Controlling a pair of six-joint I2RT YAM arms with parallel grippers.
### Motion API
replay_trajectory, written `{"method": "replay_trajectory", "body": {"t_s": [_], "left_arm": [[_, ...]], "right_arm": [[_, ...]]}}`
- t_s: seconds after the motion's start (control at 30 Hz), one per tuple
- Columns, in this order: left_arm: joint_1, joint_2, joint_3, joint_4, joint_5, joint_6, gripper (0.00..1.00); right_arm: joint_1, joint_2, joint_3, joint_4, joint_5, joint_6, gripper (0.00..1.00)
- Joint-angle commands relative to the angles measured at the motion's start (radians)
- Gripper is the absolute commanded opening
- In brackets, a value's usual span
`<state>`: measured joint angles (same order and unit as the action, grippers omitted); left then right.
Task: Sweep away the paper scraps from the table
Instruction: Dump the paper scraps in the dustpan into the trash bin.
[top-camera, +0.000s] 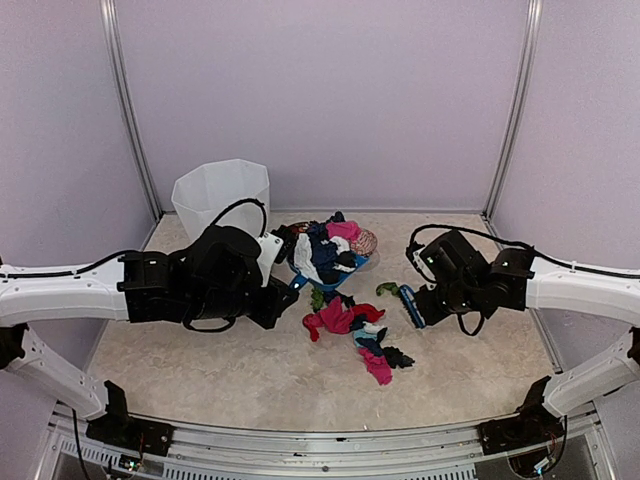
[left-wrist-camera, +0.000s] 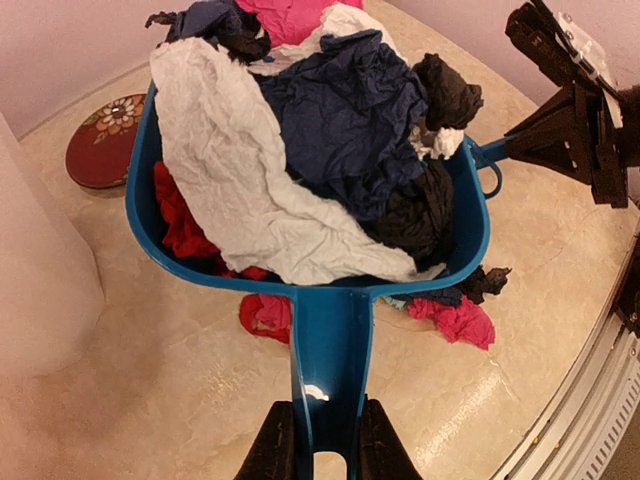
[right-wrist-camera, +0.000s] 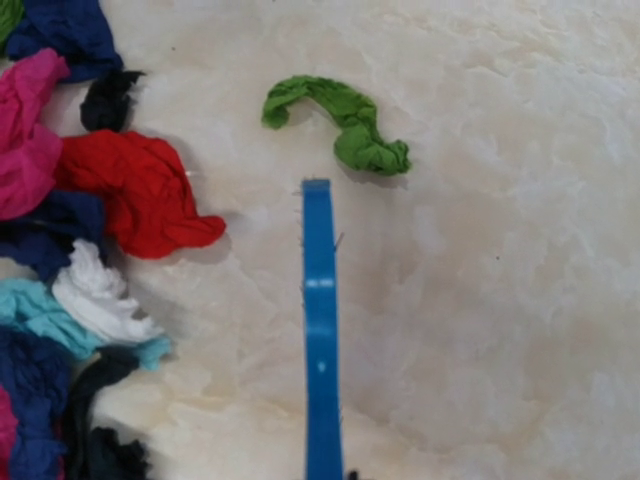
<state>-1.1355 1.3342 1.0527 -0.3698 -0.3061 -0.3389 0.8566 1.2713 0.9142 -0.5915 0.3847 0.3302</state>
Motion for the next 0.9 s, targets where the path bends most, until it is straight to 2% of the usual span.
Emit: {"method": "replay_trajectory", "body": {"t_s": [0.0,0.47,0.67,0.87], "left_arm": [[0.042,-0.029,0.101,-0.115,-0.007,0.028,0.0],[0.199,-0.035,0.338,-0.288,0.063,0.063,0.0],[0.307,-0.063,0.38,-0.305,0.208,0.046,0.0],[0.456,-0.126,0.335,-0.25,0.391,-0.018,0.0]], "right_arm": [[-0.013,-0.018,-0.012,0.047,-0.008,-0.014,0.0],[-0.021,0.009,-0.013,0.086,-0.031,-0.035,0.0],[-0.021,0.025,-0.012,0.093,-0.036,-0.037,0.0],[-0.022,0.035,-0.009,0.096,-0.039,-0.037,0.0]]}}
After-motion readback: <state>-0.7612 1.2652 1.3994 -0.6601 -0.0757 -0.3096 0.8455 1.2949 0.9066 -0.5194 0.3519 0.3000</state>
